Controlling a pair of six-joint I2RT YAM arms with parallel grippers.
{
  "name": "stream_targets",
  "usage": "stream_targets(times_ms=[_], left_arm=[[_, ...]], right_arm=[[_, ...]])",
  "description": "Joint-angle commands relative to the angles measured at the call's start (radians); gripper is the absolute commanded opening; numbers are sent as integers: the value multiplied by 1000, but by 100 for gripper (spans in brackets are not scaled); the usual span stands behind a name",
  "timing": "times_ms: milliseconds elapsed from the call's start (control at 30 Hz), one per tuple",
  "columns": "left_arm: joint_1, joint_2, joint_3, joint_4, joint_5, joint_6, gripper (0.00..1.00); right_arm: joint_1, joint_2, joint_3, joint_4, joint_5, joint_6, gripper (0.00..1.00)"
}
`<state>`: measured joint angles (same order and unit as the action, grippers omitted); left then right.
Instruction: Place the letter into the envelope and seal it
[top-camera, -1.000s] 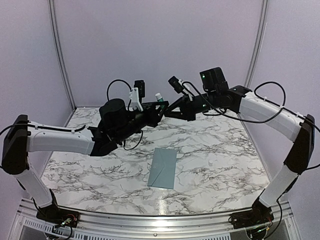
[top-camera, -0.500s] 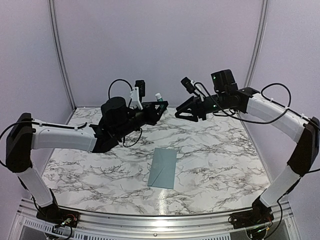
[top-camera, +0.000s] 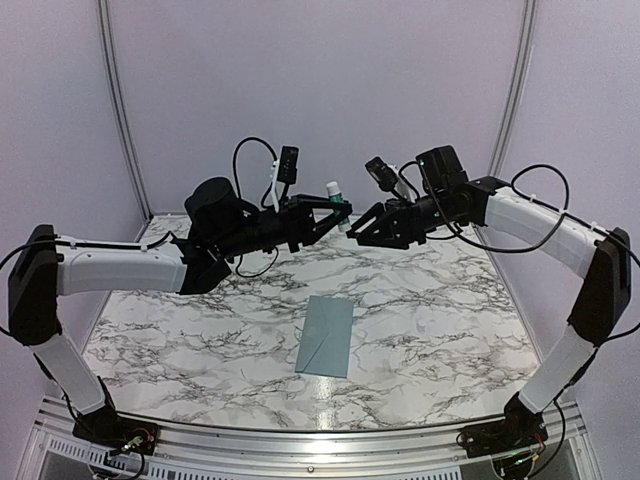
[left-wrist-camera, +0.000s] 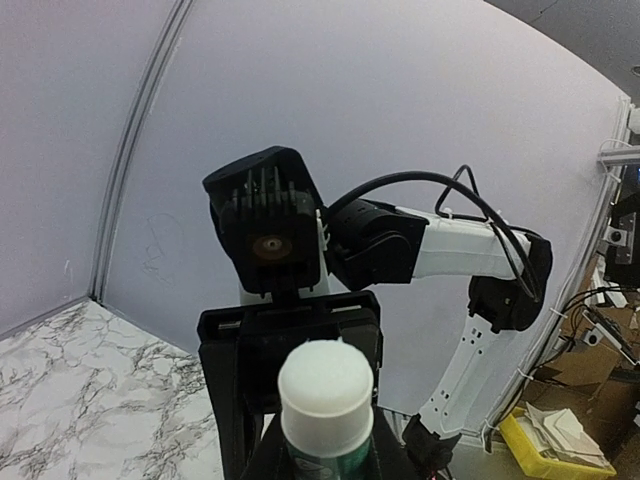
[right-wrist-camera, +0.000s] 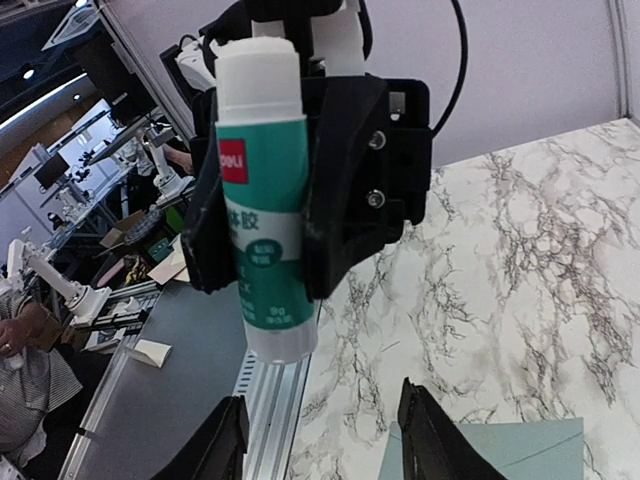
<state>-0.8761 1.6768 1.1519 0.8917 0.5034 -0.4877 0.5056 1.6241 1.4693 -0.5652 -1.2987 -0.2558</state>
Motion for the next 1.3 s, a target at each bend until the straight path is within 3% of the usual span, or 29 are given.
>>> stream_targets(times_ms=[0,433,667,767,933,1167,1267], left_arm=[[1,13,34,63,80,-26,0],[2,28,34,82,79,-52,0],[2,23,29,86,67,-45,0],[2,14,19,87,33,-26,0],[-34,-9,-30,31,-288,39,0],[-160,68,84,-208,-804,106,0],[-167,107,112,-223,-861,17,0]], right_arm=[[43,6,38,59,-110,55,45],[58,2,0,170,-122,163,37],[56,18,-4,206,-131,208,8],[57,17,4,190,-69,201,1],[57,-11,55,87,249,110,0],[69,-51,71,55,722,124,0],[84,-61,53,60,833,127,0]])
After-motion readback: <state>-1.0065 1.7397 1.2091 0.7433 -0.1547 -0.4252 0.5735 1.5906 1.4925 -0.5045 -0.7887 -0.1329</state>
